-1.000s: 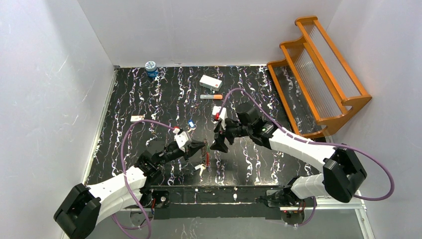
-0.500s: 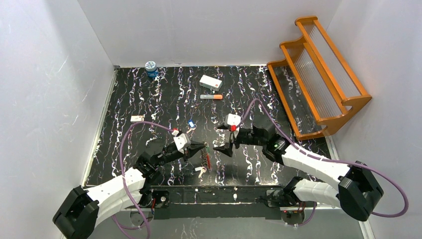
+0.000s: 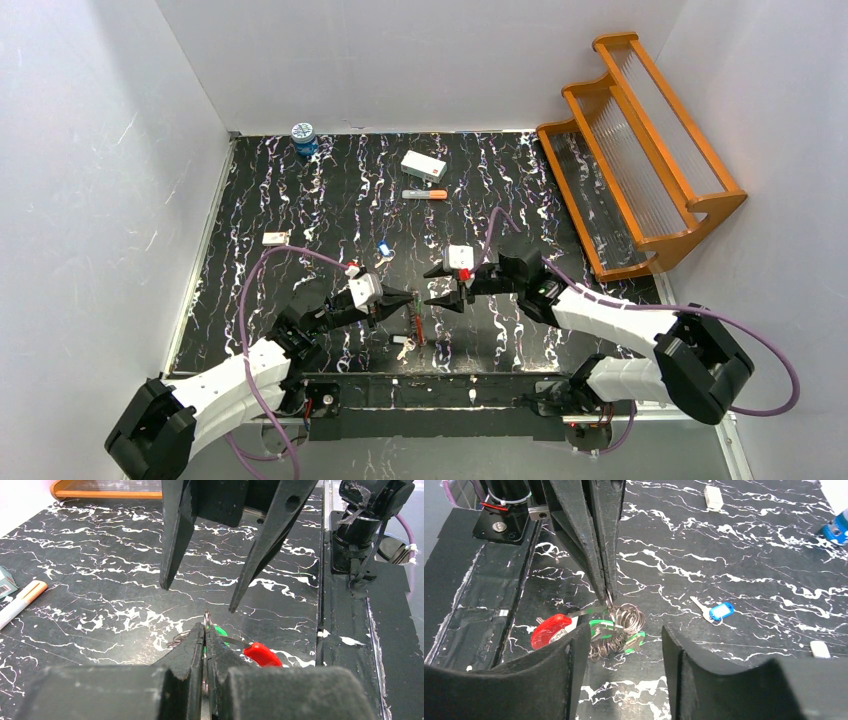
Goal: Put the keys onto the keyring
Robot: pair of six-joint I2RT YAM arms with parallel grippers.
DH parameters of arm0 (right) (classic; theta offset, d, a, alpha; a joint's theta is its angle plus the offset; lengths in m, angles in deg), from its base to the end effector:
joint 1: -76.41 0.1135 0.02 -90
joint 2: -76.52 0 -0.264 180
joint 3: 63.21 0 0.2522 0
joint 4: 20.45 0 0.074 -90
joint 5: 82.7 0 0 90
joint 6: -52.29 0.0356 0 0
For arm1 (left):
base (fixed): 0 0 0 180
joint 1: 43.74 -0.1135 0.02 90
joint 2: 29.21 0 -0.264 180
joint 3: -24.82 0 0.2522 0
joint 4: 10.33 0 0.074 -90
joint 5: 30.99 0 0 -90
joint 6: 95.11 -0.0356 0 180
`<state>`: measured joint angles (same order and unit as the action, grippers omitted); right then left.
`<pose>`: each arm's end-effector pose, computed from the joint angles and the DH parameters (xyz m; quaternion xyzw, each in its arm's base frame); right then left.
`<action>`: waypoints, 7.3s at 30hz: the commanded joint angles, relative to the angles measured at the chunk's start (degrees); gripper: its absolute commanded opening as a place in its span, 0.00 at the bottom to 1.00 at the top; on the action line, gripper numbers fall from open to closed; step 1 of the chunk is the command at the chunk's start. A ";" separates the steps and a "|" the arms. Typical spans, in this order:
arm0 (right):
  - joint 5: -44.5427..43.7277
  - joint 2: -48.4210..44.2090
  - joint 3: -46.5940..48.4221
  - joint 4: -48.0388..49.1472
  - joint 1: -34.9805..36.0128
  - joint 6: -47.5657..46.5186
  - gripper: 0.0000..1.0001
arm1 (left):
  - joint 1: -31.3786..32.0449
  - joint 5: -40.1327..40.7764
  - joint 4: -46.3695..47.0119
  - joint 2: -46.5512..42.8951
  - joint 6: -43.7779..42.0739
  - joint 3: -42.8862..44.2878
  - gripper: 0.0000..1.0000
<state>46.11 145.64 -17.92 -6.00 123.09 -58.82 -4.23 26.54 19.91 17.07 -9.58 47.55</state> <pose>0.1601 0.2023 0.2417 -0.5795 0.4771 0.3821 0.5390 0.1206 -0.1242 0.2157 0.4326 0.5135 -0.3932 0.6281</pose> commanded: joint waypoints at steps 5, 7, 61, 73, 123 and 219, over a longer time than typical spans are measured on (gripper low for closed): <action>6.38 3.19 4.59 1.50 0.16 -1.64 0.44 | 0.22 -1.73 1.31 -0.58 -0.64 0.52 0.00; 7.08 3.57 4.60 1.75 0.17 -1.49 0.43 | 0.22 -1.66 1.27 -0.53 -0.63 0.56 0.00; -11.34 4.73 8.66 -31.41 1.21 -3.51 0.01 | 0.61 -0.95 0.73 8.33 -3.92 3.98 0.31; -6.40 8.91 12.66 -30.87 3.40 -6.22 0.01 | 2.78 -4.98 0.73 12.09 -6.44 4.91 0.30; -9.43 5.12 11.28 -20.95 5.58 -4.26 0.35 | 6.38 3.96 -3.11 15.55 -9.81 4.95 0.00; 12.60 11.82 2.93 11.51 -2.28 15.77 0.30 | 6.44 7.86 10.13 2.39 -4.97 -3.87 0.00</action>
<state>56.99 156.94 -15.93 0.64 120.75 -44.61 1.99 35.45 27.17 19.87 -14.85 43.44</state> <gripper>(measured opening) 0.345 0.010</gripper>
